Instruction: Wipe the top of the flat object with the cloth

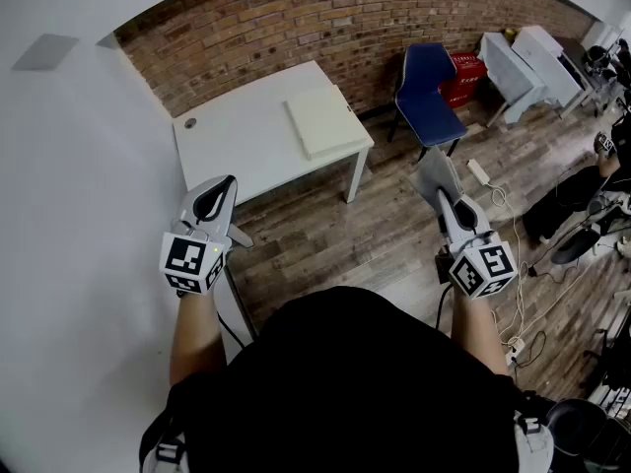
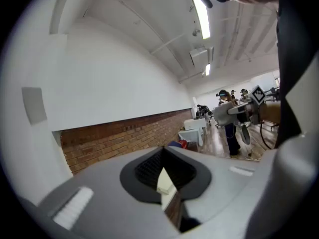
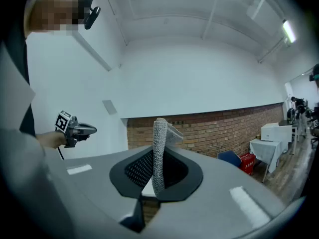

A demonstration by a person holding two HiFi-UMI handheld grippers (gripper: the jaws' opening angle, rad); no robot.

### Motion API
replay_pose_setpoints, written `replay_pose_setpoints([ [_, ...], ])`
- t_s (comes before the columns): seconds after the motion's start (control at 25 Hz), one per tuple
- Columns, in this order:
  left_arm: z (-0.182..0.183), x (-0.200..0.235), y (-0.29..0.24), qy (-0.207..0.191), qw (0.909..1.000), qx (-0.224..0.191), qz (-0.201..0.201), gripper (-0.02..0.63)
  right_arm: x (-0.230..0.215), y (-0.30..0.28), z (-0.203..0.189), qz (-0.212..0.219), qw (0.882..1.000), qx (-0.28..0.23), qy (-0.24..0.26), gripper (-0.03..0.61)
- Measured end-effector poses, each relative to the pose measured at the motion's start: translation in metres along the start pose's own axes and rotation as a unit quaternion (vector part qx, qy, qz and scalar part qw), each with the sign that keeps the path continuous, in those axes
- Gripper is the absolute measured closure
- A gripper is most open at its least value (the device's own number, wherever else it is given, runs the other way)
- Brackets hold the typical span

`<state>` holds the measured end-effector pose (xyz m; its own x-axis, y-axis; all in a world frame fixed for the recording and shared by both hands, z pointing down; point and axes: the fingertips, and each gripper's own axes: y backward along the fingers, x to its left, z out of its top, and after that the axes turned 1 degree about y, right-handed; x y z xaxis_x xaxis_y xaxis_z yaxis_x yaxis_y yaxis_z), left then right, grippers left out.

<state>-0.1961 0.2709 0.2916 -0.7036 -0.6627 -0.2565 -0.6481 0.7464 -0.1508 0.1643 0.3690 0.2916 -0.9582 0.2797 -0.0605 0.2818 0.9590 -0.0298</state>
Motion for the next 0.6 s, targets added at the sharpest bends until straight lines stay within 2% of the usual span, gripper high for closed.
replay_pose_setpoints([
  [0.4, 0.01, -0.028, -0.028, -0.003, 0.9999, 0.005, 0.013, 0.614, -0.042, -0.001, -0.007, 0.019, 1.0, 0.007, 0.003, 0.569],
  [0.6, 0.009, -0.047, -0.038, -0.001, 0.9997, 0.011, 0.022, 0.614, -0.065, 0.003, -0.012, 0.031, 0.999, 0.003, -0.023, 0.569],
])
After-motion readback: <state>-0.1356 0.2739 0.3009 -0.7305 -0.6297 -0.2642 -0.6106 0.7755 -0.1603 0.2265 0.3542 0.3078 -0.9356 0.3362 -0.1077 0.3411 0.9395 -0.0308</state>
